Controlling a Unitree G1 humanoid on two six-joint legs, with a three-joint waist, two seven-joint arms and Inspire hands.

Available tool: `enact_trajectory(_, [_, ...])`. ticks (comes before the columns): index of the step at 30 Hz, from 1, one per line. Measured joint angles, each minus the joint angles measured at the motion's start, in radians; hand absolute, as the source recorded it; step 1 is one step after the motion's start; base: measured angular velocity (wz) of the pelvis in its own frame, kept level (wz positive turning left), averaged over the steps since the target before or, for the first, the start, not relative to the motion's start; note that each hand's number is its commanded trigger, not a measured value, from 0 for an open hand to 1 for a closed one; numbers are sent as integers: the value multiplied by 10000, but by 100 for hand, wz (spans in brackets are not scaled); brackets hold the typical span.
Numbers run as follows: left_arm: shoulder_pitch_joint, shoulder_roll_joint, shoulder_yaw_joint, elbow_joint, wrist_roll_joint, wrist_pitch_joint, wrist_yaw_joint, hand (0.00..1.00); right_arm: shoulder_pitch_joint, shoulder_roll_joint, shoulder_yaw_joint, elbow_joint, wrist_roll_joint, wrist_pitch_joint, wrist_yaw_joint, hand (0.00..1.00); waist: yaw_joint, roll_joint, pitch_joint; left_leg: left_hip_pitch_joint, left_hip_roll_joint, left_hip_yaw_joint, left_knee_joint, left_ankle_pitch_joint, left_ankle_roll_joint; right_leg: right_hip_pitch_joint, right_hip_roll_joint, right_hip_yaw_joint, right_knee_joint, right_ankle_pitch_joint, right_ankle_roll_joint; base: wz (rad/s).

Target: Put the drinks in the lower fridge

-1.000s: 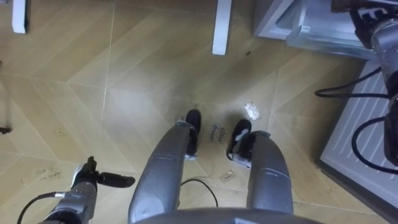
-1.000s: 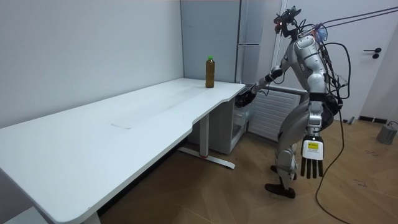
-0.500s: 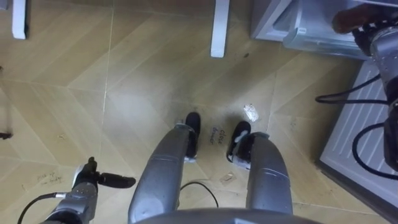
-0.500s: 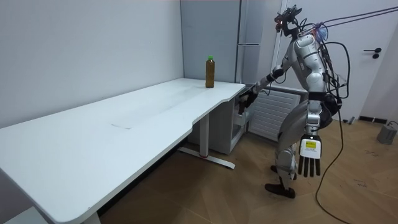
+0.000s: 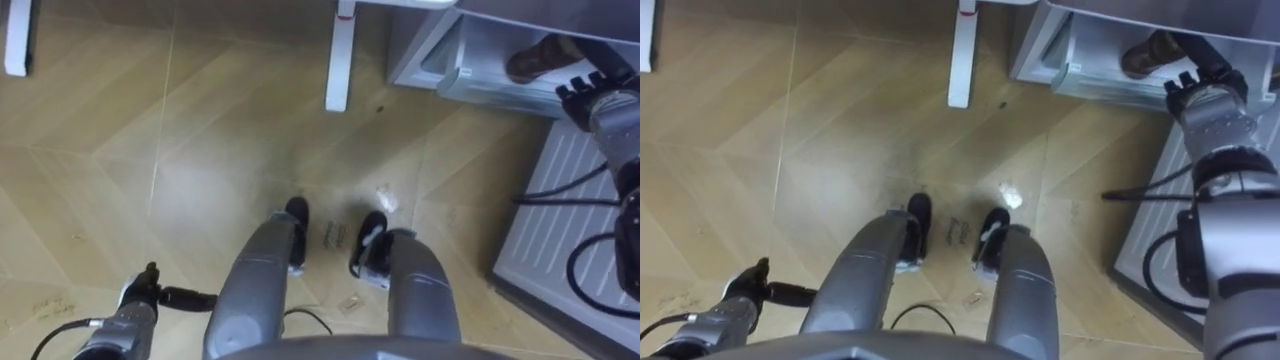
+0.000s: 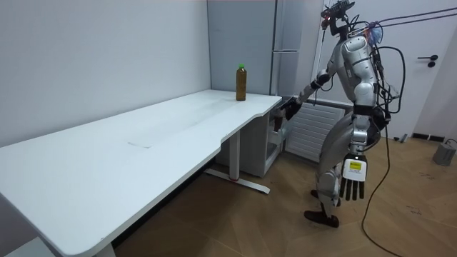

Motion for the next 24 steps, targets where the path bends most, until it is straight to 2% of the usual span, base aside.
enact_trajectory(8, [-14, 9, 111, -11, 17, 62, -244, 0, 305, 0, -2, 120, -43, 185, 147, 0, 4, 41, -9, 534, 5, -82, -162, -3, 6, 617, 149, -14, -335, 54, 79, 0])
enact_trajectory(16, [-28, 105, 120, -3, 27, 179, -405, 0, 511, -68, 2, 357, -46, 183, 360, 0, -8, 96, -21, 1089, -21, -34, -359, -4, 7, 1068, 21, -12, -353, 33, 69, -1])
enact_trajectory(24, [-45, 164, 142, -5, 103, 217, -574, 0, 586, -130, -10, 562, -110, 186, 566, 0, 10, 133, -43, 1407, 11, 89, -458, -2, 9, 1370, 47, 20, -487, 58, 75, -3])
